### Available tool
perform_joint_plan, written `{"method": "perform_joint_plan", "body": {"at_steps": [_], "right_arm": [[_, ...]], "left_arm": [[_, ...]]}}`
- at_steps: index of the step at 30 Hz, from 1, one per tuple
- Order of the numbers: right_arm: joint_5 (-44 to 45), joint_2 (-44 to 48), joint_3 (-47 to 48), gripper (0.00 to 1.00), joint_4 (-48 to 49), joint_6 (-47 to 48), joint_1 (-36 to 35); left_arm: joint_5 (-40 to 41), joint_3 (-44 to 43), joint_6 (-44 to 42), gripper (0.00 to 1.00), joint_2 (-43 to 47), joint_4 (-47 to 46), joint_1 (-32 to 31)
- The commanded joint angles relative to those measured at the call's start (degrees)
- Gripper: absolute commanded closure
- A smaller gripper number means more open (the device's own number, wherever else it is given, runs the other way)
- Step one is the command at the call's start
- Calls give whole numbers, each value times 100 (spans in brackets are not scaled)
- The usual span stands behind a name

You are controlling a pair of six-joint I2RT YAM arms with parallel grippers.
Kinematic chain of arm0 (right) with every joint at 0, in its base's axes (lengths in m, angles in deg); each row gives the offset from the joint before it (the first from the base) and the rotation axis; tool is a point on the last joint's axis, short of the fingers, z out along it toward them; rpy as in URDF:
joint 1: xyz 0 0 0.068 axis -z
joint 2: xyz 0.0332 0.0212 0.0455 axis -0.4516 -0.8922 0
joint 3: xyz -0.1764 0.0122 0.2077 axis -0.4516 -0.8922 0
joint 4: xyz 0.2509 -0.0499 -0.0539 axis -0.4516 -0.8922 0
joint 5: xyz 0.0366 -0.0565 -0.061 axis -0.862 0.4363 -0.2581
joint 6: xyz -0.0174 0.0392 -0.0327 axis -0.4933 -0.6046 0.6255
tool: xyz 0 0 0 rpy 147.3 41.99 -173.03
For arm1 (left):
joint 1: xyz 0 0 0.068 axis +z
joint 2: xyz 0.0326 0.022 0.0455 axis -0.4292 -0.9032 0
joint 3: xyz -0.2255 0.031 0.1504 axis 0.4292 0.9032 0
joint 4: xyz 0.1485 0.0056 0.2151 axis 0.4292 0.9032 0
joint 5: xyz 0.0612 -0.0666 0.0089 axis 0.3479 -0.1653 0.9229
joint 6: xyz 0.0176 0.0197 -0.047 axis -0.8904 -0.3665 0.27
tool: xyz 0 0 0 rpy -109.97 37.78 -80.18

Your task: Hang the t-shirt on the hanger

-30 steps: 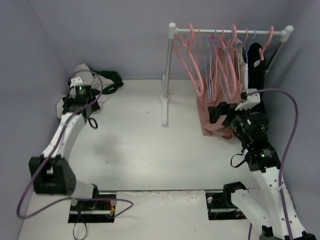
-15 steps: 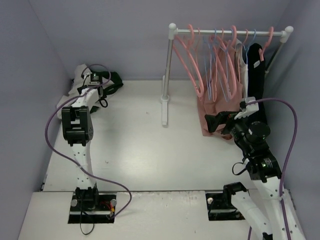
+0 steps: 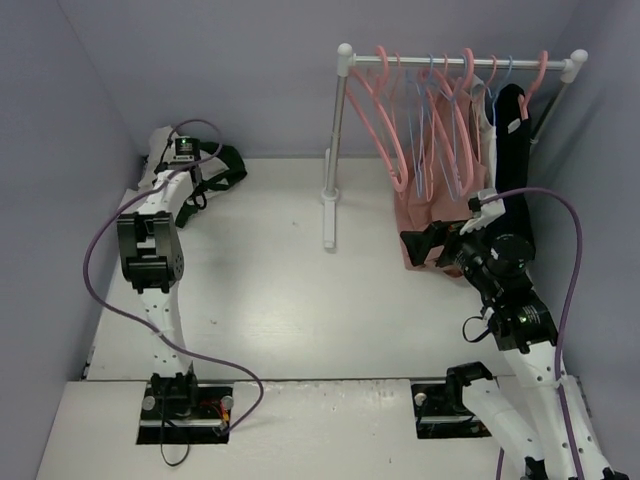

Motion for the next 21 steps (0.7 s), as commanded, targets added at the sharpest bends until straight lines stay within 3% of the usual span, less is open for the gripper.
{"method": "perform_joint_plan", "body": {"at_steps": [1,4,7,9,14,18,21], "right_arm": [[-422,-271,455,11,432,-90,-89],[-425,-424,609,15,447,-151,-211],[-307,-643,739,21,533,-168,-604],[-83,-865,832,22,555,-36,-1207],[1789,-1694,844,23,616,399,-3062],[2512,-2600,604,29,986,297,-3670],[2534,-3125,330,38,1436,-116,-3727]], "left_arm": [[-471,-159,-880,100,2558,-114,-826],[-272,92,-1040,100,3461,112,-1290],[-11,1068,-821,100,4725,128,-1814],[60,1952,-512,100,5360,129,-1919],[126,4450,137,100,6693,45,-1950],[69,5451,356,100,6873,-73,-1950],[-85,5360,351,100,6582,12,-1945]]}}
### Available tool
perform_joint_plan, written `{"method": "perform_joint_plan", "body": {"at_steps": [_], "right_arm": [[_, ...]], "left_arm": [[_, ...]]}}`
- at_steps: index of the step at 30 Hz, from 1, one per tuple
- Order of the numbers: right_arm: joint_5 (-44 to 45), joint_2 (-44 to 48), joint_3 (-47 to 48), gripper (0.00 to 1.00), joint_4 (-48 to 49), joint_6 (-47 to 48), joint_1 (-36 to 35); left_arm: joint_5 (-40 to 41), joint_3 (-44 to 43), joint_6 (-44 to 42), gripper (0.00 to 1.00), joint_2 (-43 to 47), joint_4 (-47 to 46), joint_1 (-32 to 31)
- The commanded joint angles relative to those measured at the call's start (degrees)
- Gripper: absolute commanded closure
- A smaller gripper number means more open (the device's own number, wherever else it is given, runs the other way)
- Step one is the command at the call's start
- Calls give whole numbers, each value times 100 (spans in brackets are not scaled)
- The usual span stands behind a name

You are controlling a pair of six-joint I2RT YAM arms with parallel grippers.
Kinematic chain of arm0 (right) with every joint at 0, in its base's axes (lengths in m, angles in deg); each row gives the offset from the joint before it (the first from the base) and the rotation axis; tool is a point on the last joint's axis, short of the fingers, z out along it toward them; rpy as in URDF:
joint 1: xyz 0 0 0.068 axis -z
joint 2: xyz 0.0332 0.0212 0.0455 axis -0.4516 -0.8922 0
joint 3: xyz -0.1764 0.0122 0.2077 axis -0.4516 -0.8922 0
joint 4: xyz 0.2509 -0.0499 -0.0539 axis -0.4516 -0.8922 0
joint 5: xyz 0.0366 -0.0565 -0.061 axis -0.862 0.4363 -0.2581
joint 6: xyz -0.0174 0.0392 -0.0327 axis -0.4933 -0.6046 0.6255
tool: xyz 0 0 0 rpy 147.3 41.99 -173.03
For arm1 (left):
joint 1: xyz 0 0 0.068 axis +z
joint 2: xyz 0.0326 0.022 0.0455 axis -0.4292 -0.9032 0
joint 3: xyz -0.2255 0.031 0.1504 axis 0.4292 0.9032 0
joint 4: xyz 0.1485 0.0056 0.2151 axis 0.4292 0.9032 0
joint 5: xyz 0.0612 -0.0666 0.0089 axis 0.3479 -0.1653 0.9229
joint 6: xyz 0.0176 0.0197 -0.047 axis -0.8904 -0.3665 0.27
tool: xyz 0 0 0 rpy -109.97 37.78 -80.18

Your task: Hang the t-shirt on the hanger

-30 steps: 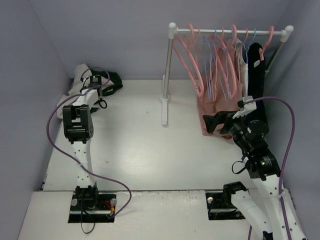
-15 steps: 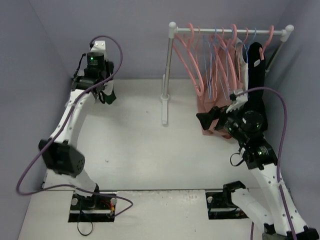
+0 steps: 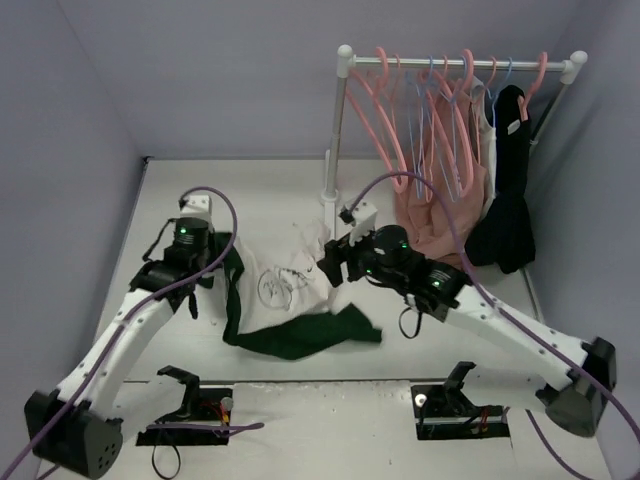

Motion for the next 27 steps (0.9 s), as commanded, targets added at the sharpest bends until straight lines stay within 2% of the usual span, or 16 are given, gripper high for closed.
{"method": "perform_joint_plan", "body": {"at_steps": [1,4,7,11,15,16,21,27], "right_arm": [[730,-713,-402,42,1049,-432,-118],[669,-1119,-613,49,1454,-615,-382],[628,-1406,-718,48,1512,-629,-648],[395,-1688,-1137,37,1784,-533,-1039],[220,-1567,-1449,13,1863,-249,-1419],[219,-1564,-1456,11,1864,-195,-1465],[-145,-1440,-1698,8,1890,72,-1687],[-354,-2300,-1381,10,1911,289,-1726]], "left_arm": [[-24,-313,211,100,-276,-87,3],[129,-456,142,100,-457,23,48],[88,-532,125,100,-494,18,131],[8,-733,96,100,-643,52,296],[-14,-913,104,100,-940,180,472],[-14,-932,138,100,-945,181,515],[-260,-861,416,100,-1122,153,788],[-320,-839,430,100,-1149,155,841]]}}
